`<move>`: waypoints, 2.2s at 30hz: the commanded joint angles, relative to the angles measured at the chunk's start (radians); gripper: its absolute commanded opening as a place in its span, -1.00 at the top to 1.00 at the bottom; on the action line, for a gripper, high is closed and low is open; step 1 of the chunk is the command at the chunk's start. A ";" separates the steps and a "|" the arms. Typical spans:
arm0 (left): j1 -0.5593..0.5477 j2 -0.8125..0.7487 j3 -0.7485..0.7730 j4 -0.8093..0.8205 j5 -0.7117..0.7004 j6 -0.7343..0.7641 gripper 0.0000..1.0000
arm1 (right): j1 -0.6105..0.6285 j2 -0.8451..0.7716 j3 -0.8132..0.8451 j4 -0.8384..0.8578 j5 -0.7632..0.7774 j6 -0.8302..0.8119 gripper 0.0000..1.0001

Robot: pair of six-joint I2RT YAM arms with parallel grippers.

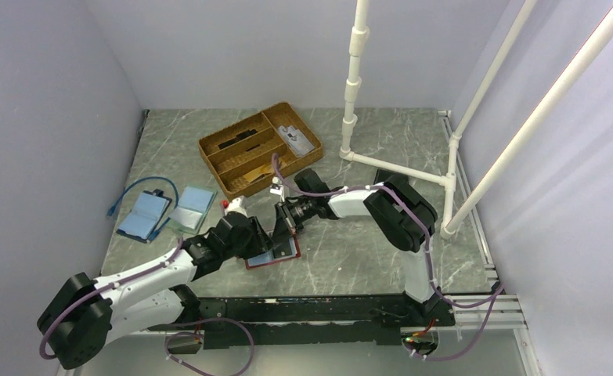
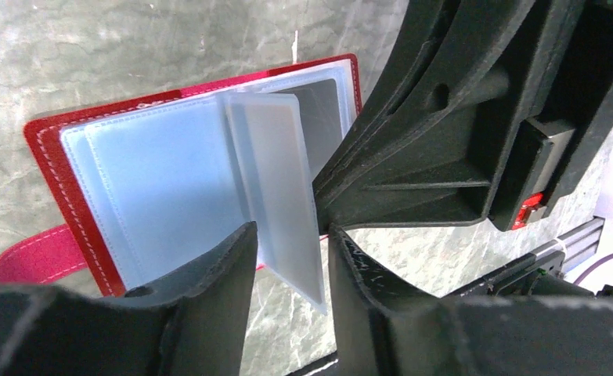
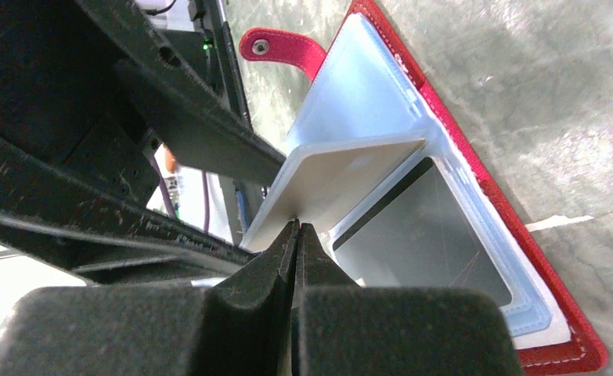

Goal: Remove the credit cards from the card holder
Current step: Pick up the card holder from the center of the board, then remove the credit card from the card holder.

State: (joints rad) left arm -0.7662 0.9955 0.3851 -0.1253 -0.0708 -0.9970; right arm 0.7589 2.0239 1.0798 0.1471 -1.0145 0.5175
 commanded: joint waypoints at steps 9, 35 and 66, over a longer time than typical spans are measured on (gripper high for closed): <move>0.068 -0.052 -0.084 -0.065 -0.045 -0.030 1.00 | 0.015 -0.071 0.135 -0.276 0.084 -0.262 1.00; 0.124 -0.712 -0.364 0.281 0.142 0.111 1.00 | -0.061 -0.129 0.124 -0.225 -0.242 -0.278 0.31; 0.123 -0.535 -0.377 0.653 0.211 0.059 1.00 | -0.070 -0.149 0.094 -0.153 -0.282 -0.204 0.28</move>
State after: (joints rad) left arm -0.6445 0.4149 0.0109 0.3679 0.0914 -0.9272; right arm 0.6922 1.9289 1.1950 -0.1398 -1.2102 0.2371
